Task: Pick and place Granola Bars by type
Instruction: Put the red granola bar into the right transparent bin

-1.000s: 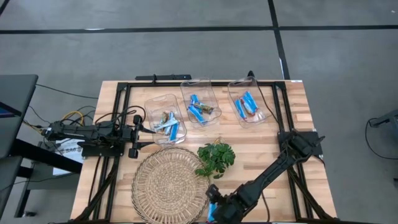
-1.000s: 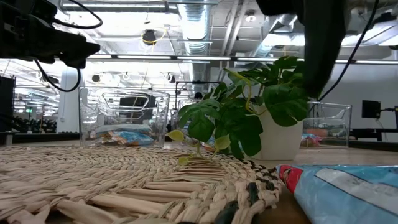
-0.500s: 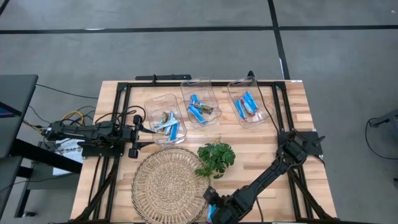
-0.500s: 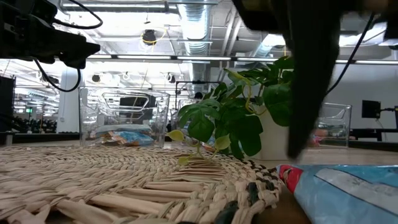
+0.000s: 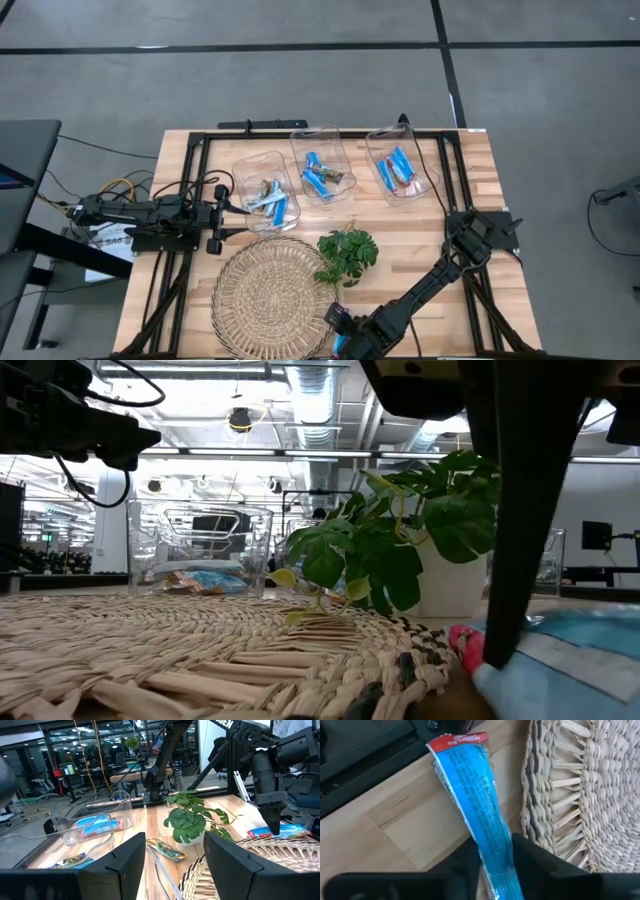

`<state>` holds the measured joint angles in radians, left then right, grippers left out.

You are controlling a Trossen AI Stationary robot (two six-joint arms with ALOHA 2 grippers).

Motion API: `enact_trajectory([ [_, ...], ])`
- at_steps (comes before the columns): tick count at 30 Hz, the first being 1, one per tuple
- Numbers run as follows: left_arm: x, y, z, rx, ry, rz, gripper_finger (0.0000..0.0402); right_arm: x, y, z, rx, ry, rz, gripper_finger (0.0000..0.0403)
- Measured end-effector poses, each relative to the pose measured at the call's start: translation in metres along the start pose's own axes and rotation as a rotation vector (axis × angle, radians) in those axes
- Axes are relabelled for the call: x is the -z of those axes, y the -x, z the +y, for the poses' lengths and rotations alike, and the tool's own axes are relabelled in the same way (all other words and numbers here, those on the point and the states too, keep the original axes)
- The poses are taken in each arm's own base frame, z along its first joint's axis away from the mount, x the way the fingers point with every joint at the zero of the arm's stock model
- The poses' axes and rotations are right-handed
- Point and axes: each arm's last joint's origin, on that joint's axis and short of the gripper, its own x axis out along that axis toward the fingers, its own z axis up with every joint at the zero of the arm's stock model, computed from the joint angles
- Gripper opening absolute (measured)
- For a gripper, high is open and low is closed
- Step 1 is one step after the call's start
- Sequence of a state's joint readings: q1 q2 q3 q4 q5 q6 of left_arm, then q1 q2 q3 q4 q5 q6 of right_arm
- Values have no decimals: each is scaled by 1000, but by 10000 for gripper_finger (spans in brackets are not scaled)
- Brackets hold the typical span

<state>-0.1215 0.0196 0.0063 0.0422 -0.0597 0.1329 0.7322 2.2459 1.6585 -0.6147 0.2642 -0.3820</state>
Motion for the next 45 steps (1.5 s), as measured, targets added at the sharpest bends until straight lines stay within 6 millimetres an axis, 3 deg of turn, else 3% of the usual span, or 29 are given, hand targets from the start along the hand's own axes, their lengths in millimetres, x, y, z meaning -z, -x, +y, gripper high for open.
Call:
enact_trajectory([
  [5,0,0,0,0,-6,0,196,0,0,-1,12,-33,3,50],
  [11,0,0,0,0,-9,0,196,0,1,-3,108,-125,28,20],
  [29,0,0,0,0,-5,0,196,-20,26,-19,452,-175,26,19],
  [36,0,0,0,1,-3,0,196,-31,44,-55,698,-164,40,23],
  [41,0,0,0,1,-8,0,196,-30,62,-98,858,-205,91,26],
  [45,0,0,0,1,-3,0,196,-16,75,-142,976,-302,174,23],
])
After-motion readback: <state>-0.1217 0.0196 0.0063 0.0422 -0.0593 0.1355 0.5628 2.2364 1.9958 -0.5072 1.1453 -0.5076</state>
